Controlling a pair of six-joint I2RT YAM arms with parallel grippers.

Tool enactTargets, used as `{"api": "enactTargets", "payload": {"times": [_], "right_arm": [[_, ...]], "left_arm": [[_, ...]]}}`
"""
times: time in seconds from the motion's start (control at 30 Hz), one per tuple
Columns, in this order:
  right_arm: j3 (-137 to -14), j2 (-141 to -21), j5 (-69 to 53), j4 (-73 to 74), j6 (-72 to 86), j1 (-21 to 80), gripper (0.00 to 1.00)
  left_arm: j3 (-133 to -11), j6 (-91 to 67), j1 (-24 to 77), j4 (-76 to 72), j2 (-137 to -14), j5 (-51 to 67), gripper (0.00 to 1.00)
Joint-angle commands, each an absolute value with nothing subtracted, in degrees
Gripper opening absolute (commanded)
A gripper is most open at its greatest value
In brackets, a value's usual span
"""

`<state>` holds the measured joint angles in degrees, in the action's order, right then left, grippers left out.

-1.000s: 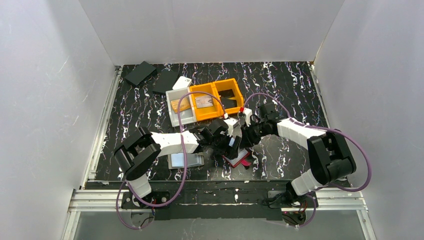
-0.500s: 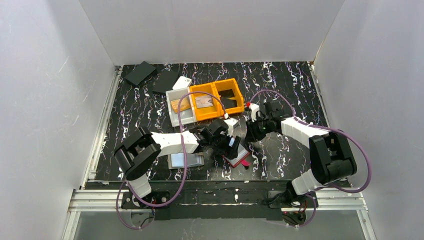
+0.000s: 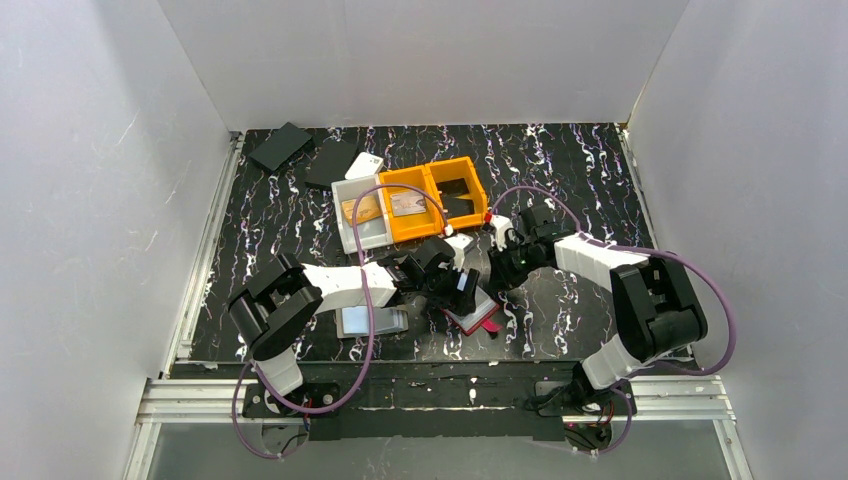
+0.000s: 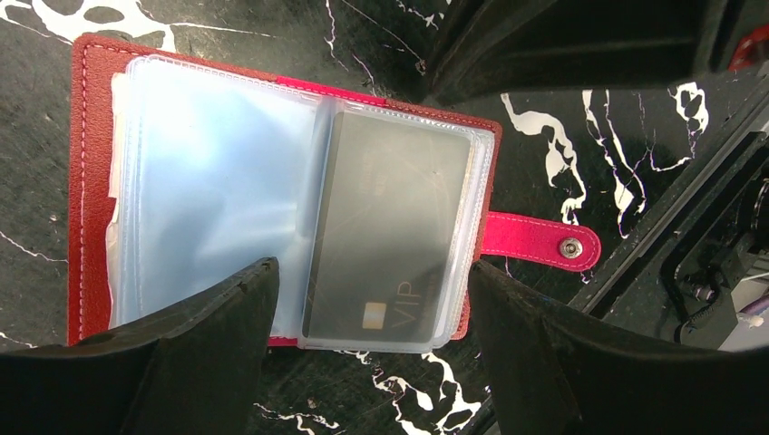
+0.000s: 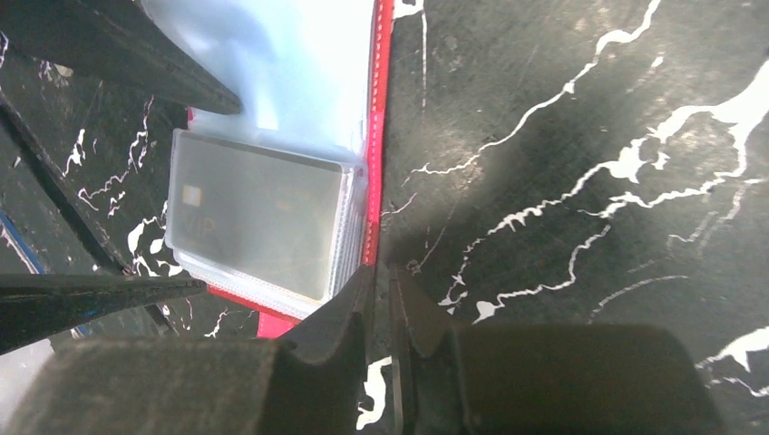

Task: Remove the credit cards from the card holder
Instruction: Remove the credit card from the card holder.

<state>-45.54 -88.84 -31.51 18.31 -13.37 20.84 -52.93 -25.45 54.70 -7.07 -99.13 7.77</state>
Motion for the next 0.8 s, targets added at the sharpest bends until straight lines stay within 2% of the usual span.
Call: {"api": "enactTargets", "payload": {"times": [0.0,0.77], "right_arm": [[-47.54,-90.68,-33.34,20.58,-15.55,22.33,0.20],[-46.98,-86.61,-39.52,20.13,-16.50,22.94,0.22]], "left_arm": [[-50.71,-25.94,54.40,-4.12,-100.28,7.12,0.75],[-50.53,-25.14,54.46,-4.22,-101.13,8.59,0.77]]}}
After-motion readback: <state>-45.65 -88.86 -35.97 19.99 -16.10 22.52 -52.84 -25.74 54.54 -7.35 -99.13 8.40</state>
